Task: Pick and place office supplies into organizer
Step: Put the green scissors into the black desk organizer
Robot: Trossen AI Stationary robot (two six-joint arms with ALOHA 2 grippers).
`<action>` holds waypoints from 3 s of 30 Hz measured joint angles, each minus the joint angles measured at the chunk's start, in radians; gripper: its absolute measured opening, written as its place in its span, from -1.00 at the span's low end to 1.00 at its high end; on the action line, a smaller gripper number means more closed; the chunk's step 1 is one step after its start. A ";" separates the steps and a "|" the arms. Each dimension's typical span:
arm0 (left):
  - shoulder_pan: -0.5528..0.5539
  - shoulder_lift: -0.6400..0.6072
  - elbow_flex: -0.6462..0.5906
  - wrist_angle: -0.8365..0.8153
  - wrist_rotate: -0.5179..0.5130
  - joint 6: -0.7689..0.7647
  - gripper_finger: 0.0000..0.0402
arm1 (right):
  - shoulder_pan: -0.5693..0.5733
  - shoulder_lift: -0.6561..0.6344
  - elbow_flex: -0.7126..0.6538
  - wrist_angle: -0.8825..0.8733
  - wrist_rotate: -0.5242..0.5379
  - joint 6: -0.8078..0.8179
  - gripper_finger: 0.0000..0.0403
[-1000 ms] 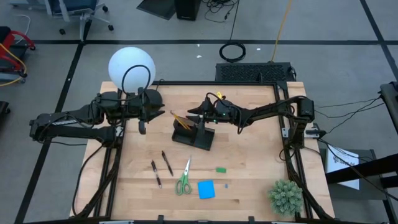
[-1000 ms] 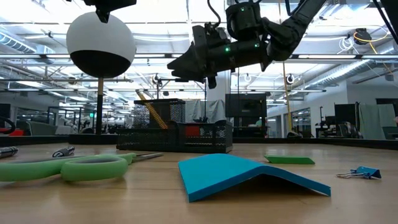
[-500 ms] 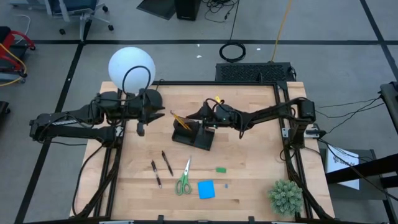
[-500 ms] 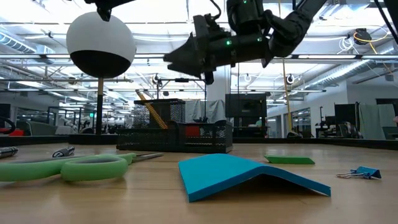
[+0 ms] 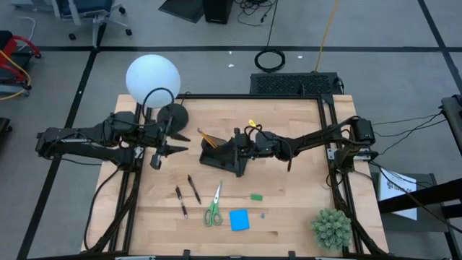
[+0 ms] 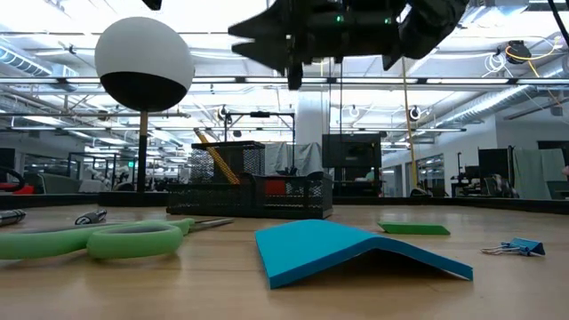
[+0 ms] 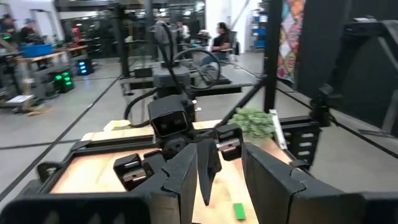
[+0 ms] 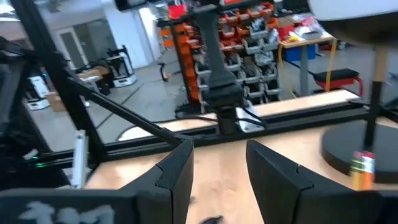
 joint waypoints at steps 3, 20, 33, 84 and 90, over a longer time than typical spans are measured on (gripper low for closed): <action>-0.044 0.000 0.000 0.000 0.000 0.020 -0.37 | 0.030 -0.002 0.000 0.003 0.000 0.000 -0.34; -0.211 0.000 0.000 -0.175 -0.188 0.069 -0.37 | 0.143 -0.003 0.000 -0.047 0.001 -0.028 -0.35; -0.213 0.027 0.000 -0.217 -0.248 0.079 -0.37 | 0.087 -0.074 0.000 -0.298 0.001 -0.160 -0.35; -0.198 -0.032 0.061 -0.191 -0.330 -0.096 -0.37 | 0.234 0.229 0.560 -1.044 0.096 -0.471 -0.35; -0.198 -0.041 0.062 -0.193 -0.330 -0.096 -0.37 | 0.276 0.228 0.560 -1.056 0.099 -0.467 -0.35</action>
